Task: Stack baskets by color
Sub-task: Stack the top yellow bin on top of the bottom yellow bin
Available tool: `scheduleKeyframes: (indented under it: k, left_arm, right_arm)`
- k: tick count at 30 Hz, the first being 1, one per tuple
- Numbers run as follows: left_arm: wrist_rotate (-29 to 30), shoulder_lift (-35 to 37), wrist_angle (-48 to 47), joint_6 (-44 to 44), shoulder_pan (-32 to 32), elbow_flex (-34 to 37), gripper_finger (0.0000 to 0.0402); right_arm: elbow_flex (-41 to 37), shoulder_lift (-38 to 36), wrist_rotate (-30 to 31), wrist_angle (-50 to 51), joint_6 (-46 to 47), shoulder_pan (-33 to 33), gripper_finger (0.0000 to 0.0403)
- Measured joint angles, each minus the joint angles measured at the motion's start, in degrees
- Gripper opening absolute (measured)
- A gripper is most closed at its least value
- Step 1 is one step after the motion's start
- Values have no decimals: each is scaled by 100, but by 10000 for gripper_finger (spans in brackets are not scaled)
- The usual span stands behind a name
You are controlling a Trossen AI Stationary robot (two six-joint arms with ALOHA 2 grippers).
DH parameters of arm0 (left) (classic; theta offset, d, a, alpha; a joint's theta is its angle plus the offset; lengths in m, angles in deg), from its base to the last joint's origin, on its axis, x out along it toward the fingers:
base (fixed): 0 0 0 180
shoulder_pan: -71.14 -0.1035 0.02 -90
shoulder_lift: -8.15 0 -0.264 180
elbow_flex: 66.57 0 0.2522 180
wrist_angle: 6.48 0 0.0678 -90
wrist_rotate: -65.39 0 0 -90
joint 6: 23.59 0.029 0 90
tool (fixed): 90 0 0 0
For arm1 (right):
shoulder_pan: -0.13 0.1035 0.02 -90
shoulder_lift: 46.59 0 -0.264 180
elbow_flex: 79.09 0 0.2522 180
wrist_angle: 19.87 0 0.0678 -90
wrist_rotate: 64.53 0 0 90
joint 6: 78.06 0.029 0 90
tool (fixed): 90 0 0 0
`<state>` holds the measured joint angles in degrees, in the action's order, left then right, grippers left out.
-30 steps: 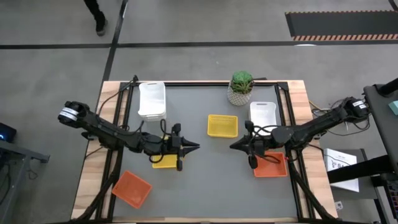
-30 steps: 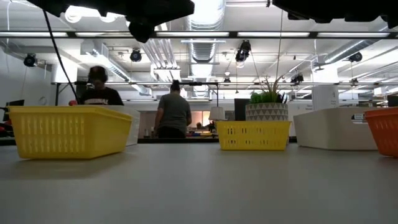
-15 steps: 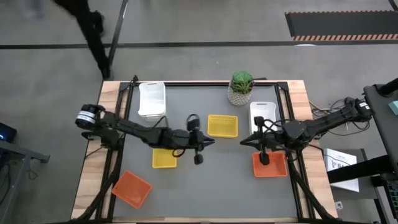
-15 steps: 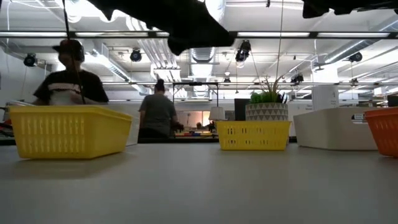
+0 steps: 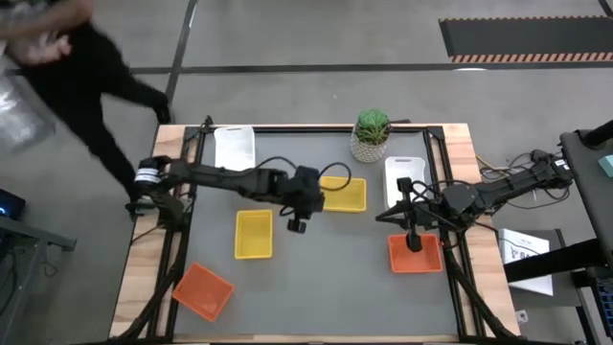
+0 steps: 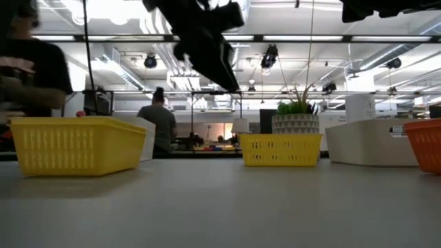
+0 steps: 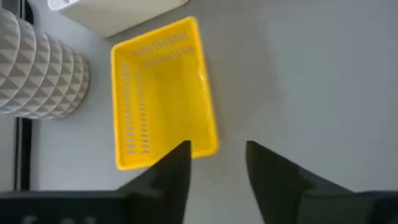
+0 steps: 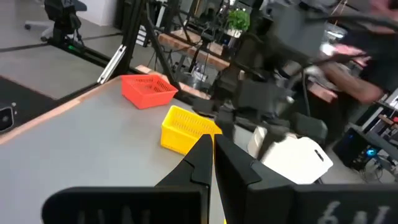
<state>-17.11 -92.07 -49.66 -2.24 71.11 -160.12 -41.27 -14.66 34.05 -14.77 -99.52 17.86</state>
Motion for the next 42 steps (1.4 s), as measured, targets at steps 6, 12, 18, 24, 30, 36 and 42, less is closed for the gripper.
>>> scheduleKeyframes:
  k: [6,12,18,24,30,36,42]
  left_arm:
    - [97,-527,87,1676,-170,-45,200]
    - [1399,-989,277,3470,-193,-44,205]
    - [1451,-1231,378,4402,-218,-44,204]
    - [1399,-1400,630,4523,-229,-41,182]
    - [1386,-1383,677,4399,-177,-42,122]
    - [1379,-1351,664,4069,-35,-42,33]
    - [1375,-1349,650,3991,161,-42,6]
  right_arm:
    - [-1,-18,0,211,59,0,9]
    - [0,-47,0,249,56,0,9]
    - [0,-45,2,256,49,0,9]
    - [0,-45,2,273,47,0,9]
    - [0,-45,2,273,45,0,9]
    - [0,-44,2,270,27,0,9]
    - [0,-43,2,269,27,0,9]
